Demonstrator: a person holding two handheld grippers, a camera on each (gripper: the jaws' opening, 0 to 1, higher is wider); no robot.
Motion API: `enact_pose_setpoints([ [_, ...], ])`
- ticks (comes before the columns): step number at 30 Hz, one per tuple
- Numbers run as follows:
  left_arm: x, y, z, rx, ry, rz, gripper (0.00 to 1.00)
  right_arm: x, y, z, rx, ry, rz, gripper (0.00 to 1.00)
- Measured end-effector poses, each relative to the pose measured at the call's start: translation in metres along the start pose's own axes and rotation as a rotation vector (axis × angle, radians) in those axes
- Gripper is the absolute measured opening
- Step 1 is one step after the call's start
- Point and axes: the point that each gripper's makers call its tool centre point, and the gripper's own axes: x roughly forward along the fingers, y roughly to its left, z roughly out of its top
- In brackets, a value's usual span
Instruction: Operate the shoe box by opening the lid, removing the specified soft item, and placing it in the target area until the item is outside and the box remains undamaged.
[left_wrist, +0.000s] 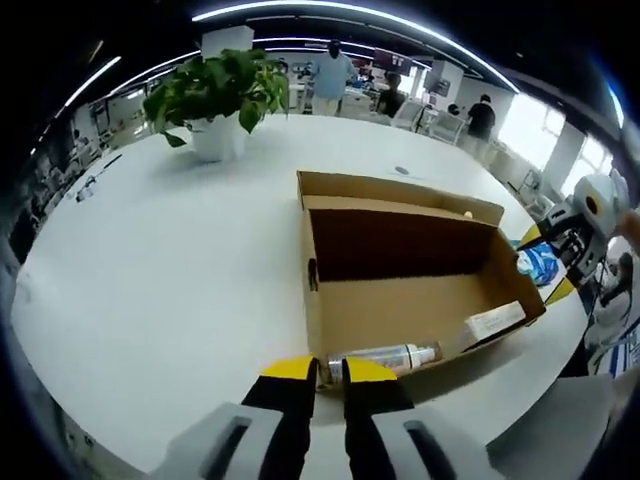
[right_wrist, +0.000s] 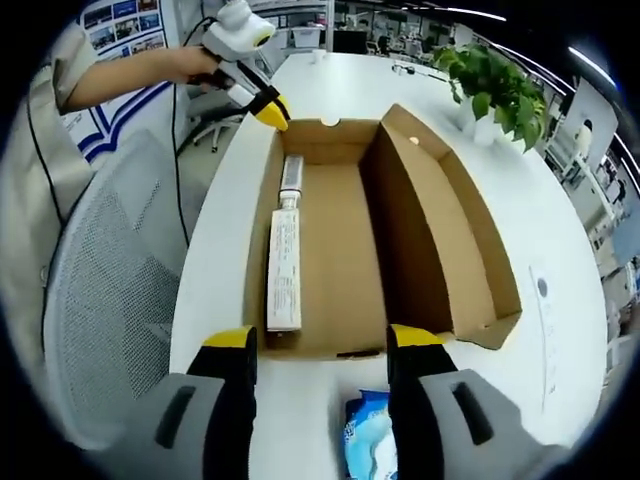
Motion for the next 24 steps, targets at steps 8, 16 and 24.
enact_pose_setpoints([
  [8,0.001,0.002,0.000,-0.029,0.005,-0.004,0.05,0.019,0.004,0.000,-0.018,0.035,0.049,0.47],
  [16,0.002,0.002,0.000,-0.038,0.010,0.002,0.04,0.038,0.009,-0.007,-0.033,0.087,0.104,0.41],
  [24,0.003,0.004,0.001,-0.029,0.017,0.008,0.04,0.047,0.010,-0.007,-0.030,0.097,0.117,0.38],
])
